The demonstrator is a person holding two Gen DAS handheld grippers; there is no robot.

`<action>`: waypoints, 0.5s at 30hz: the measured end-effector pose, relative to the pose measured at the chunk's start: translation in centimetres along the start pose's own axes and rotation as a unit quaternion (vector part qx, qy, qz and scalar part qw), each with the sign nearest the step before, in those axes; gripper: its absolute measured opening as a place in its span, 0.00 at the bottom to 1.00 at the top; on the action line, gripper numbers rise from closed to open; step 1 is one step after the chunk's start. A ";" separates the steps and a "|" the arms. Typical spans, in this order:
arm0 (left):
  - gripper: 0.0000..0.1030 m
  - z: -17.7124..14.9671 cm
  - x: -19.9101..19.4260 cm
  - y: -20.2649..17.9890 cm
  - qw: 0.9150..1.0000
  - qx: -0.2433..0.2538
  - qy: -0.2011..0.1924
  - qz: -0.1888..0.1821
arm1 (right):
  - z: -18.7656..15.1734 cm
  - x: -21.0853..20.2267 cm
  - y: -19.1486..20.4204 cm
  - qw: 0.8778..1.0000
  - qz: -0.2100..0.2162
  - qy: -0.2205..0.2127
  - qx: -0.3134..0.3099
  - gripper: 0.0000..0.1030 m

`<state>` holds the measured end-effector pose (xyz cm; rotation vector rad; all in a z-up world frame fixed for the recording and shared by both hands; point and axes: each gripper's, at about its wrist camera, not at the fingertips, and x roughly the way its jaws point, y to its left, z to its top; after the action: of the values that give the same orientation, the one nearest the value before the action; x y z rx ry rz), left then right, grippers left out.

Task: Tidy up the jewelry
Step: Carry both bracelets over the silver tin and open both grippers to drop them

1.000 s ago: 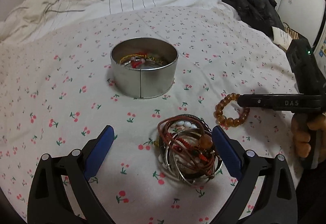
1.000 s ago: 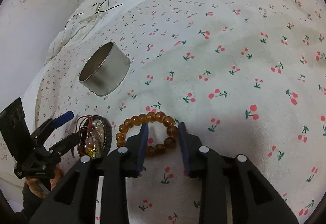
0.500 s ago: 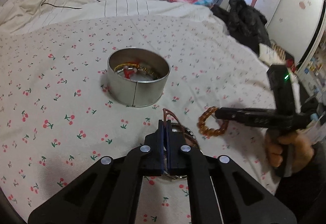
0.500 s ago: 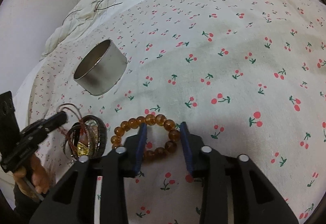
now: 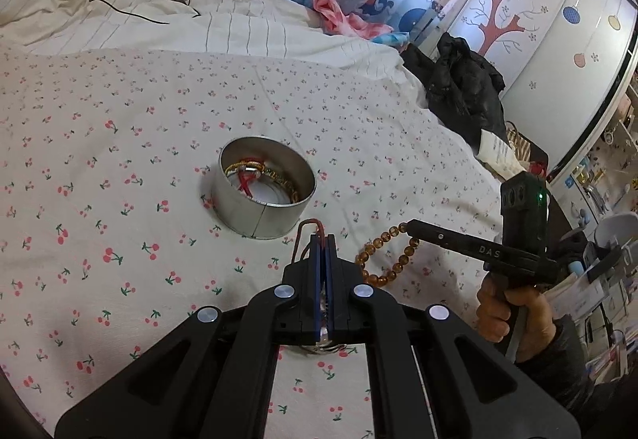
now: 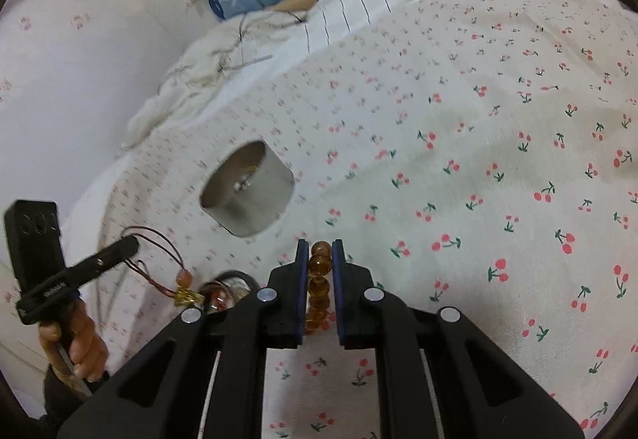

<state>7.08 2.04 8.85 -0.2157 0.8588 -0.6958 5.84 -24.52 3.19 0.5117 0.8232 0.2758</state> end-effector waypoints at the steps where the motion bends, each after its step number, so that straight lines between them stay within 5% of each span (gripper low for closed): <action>1: 0.02 0.3 0.0 -0.2 1.000 0.002 0.001 0.003 | 0.2 -0.3 0.3 1.000 0.006 -0.008 -0.004 0.12; 8: 0.02 3.6 0.3 -2.0 0.999 0.028 -0.006 0.017 | 1.2 -1.6 3.2 0.996 0.040 -0.054 -0.054 0.12; 15: 0.02 7.9 2.4 -3.2 0.999 0.040 -0.016 0.021 | 2.3 -2.1 2.6 0.995 0.057 -0.071 -0.037 0.12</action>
<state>12.62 -2.70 13.84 -0.1372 0.8005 -0.6849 6.09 -23.94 7.17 0.5038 0.6439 0.3695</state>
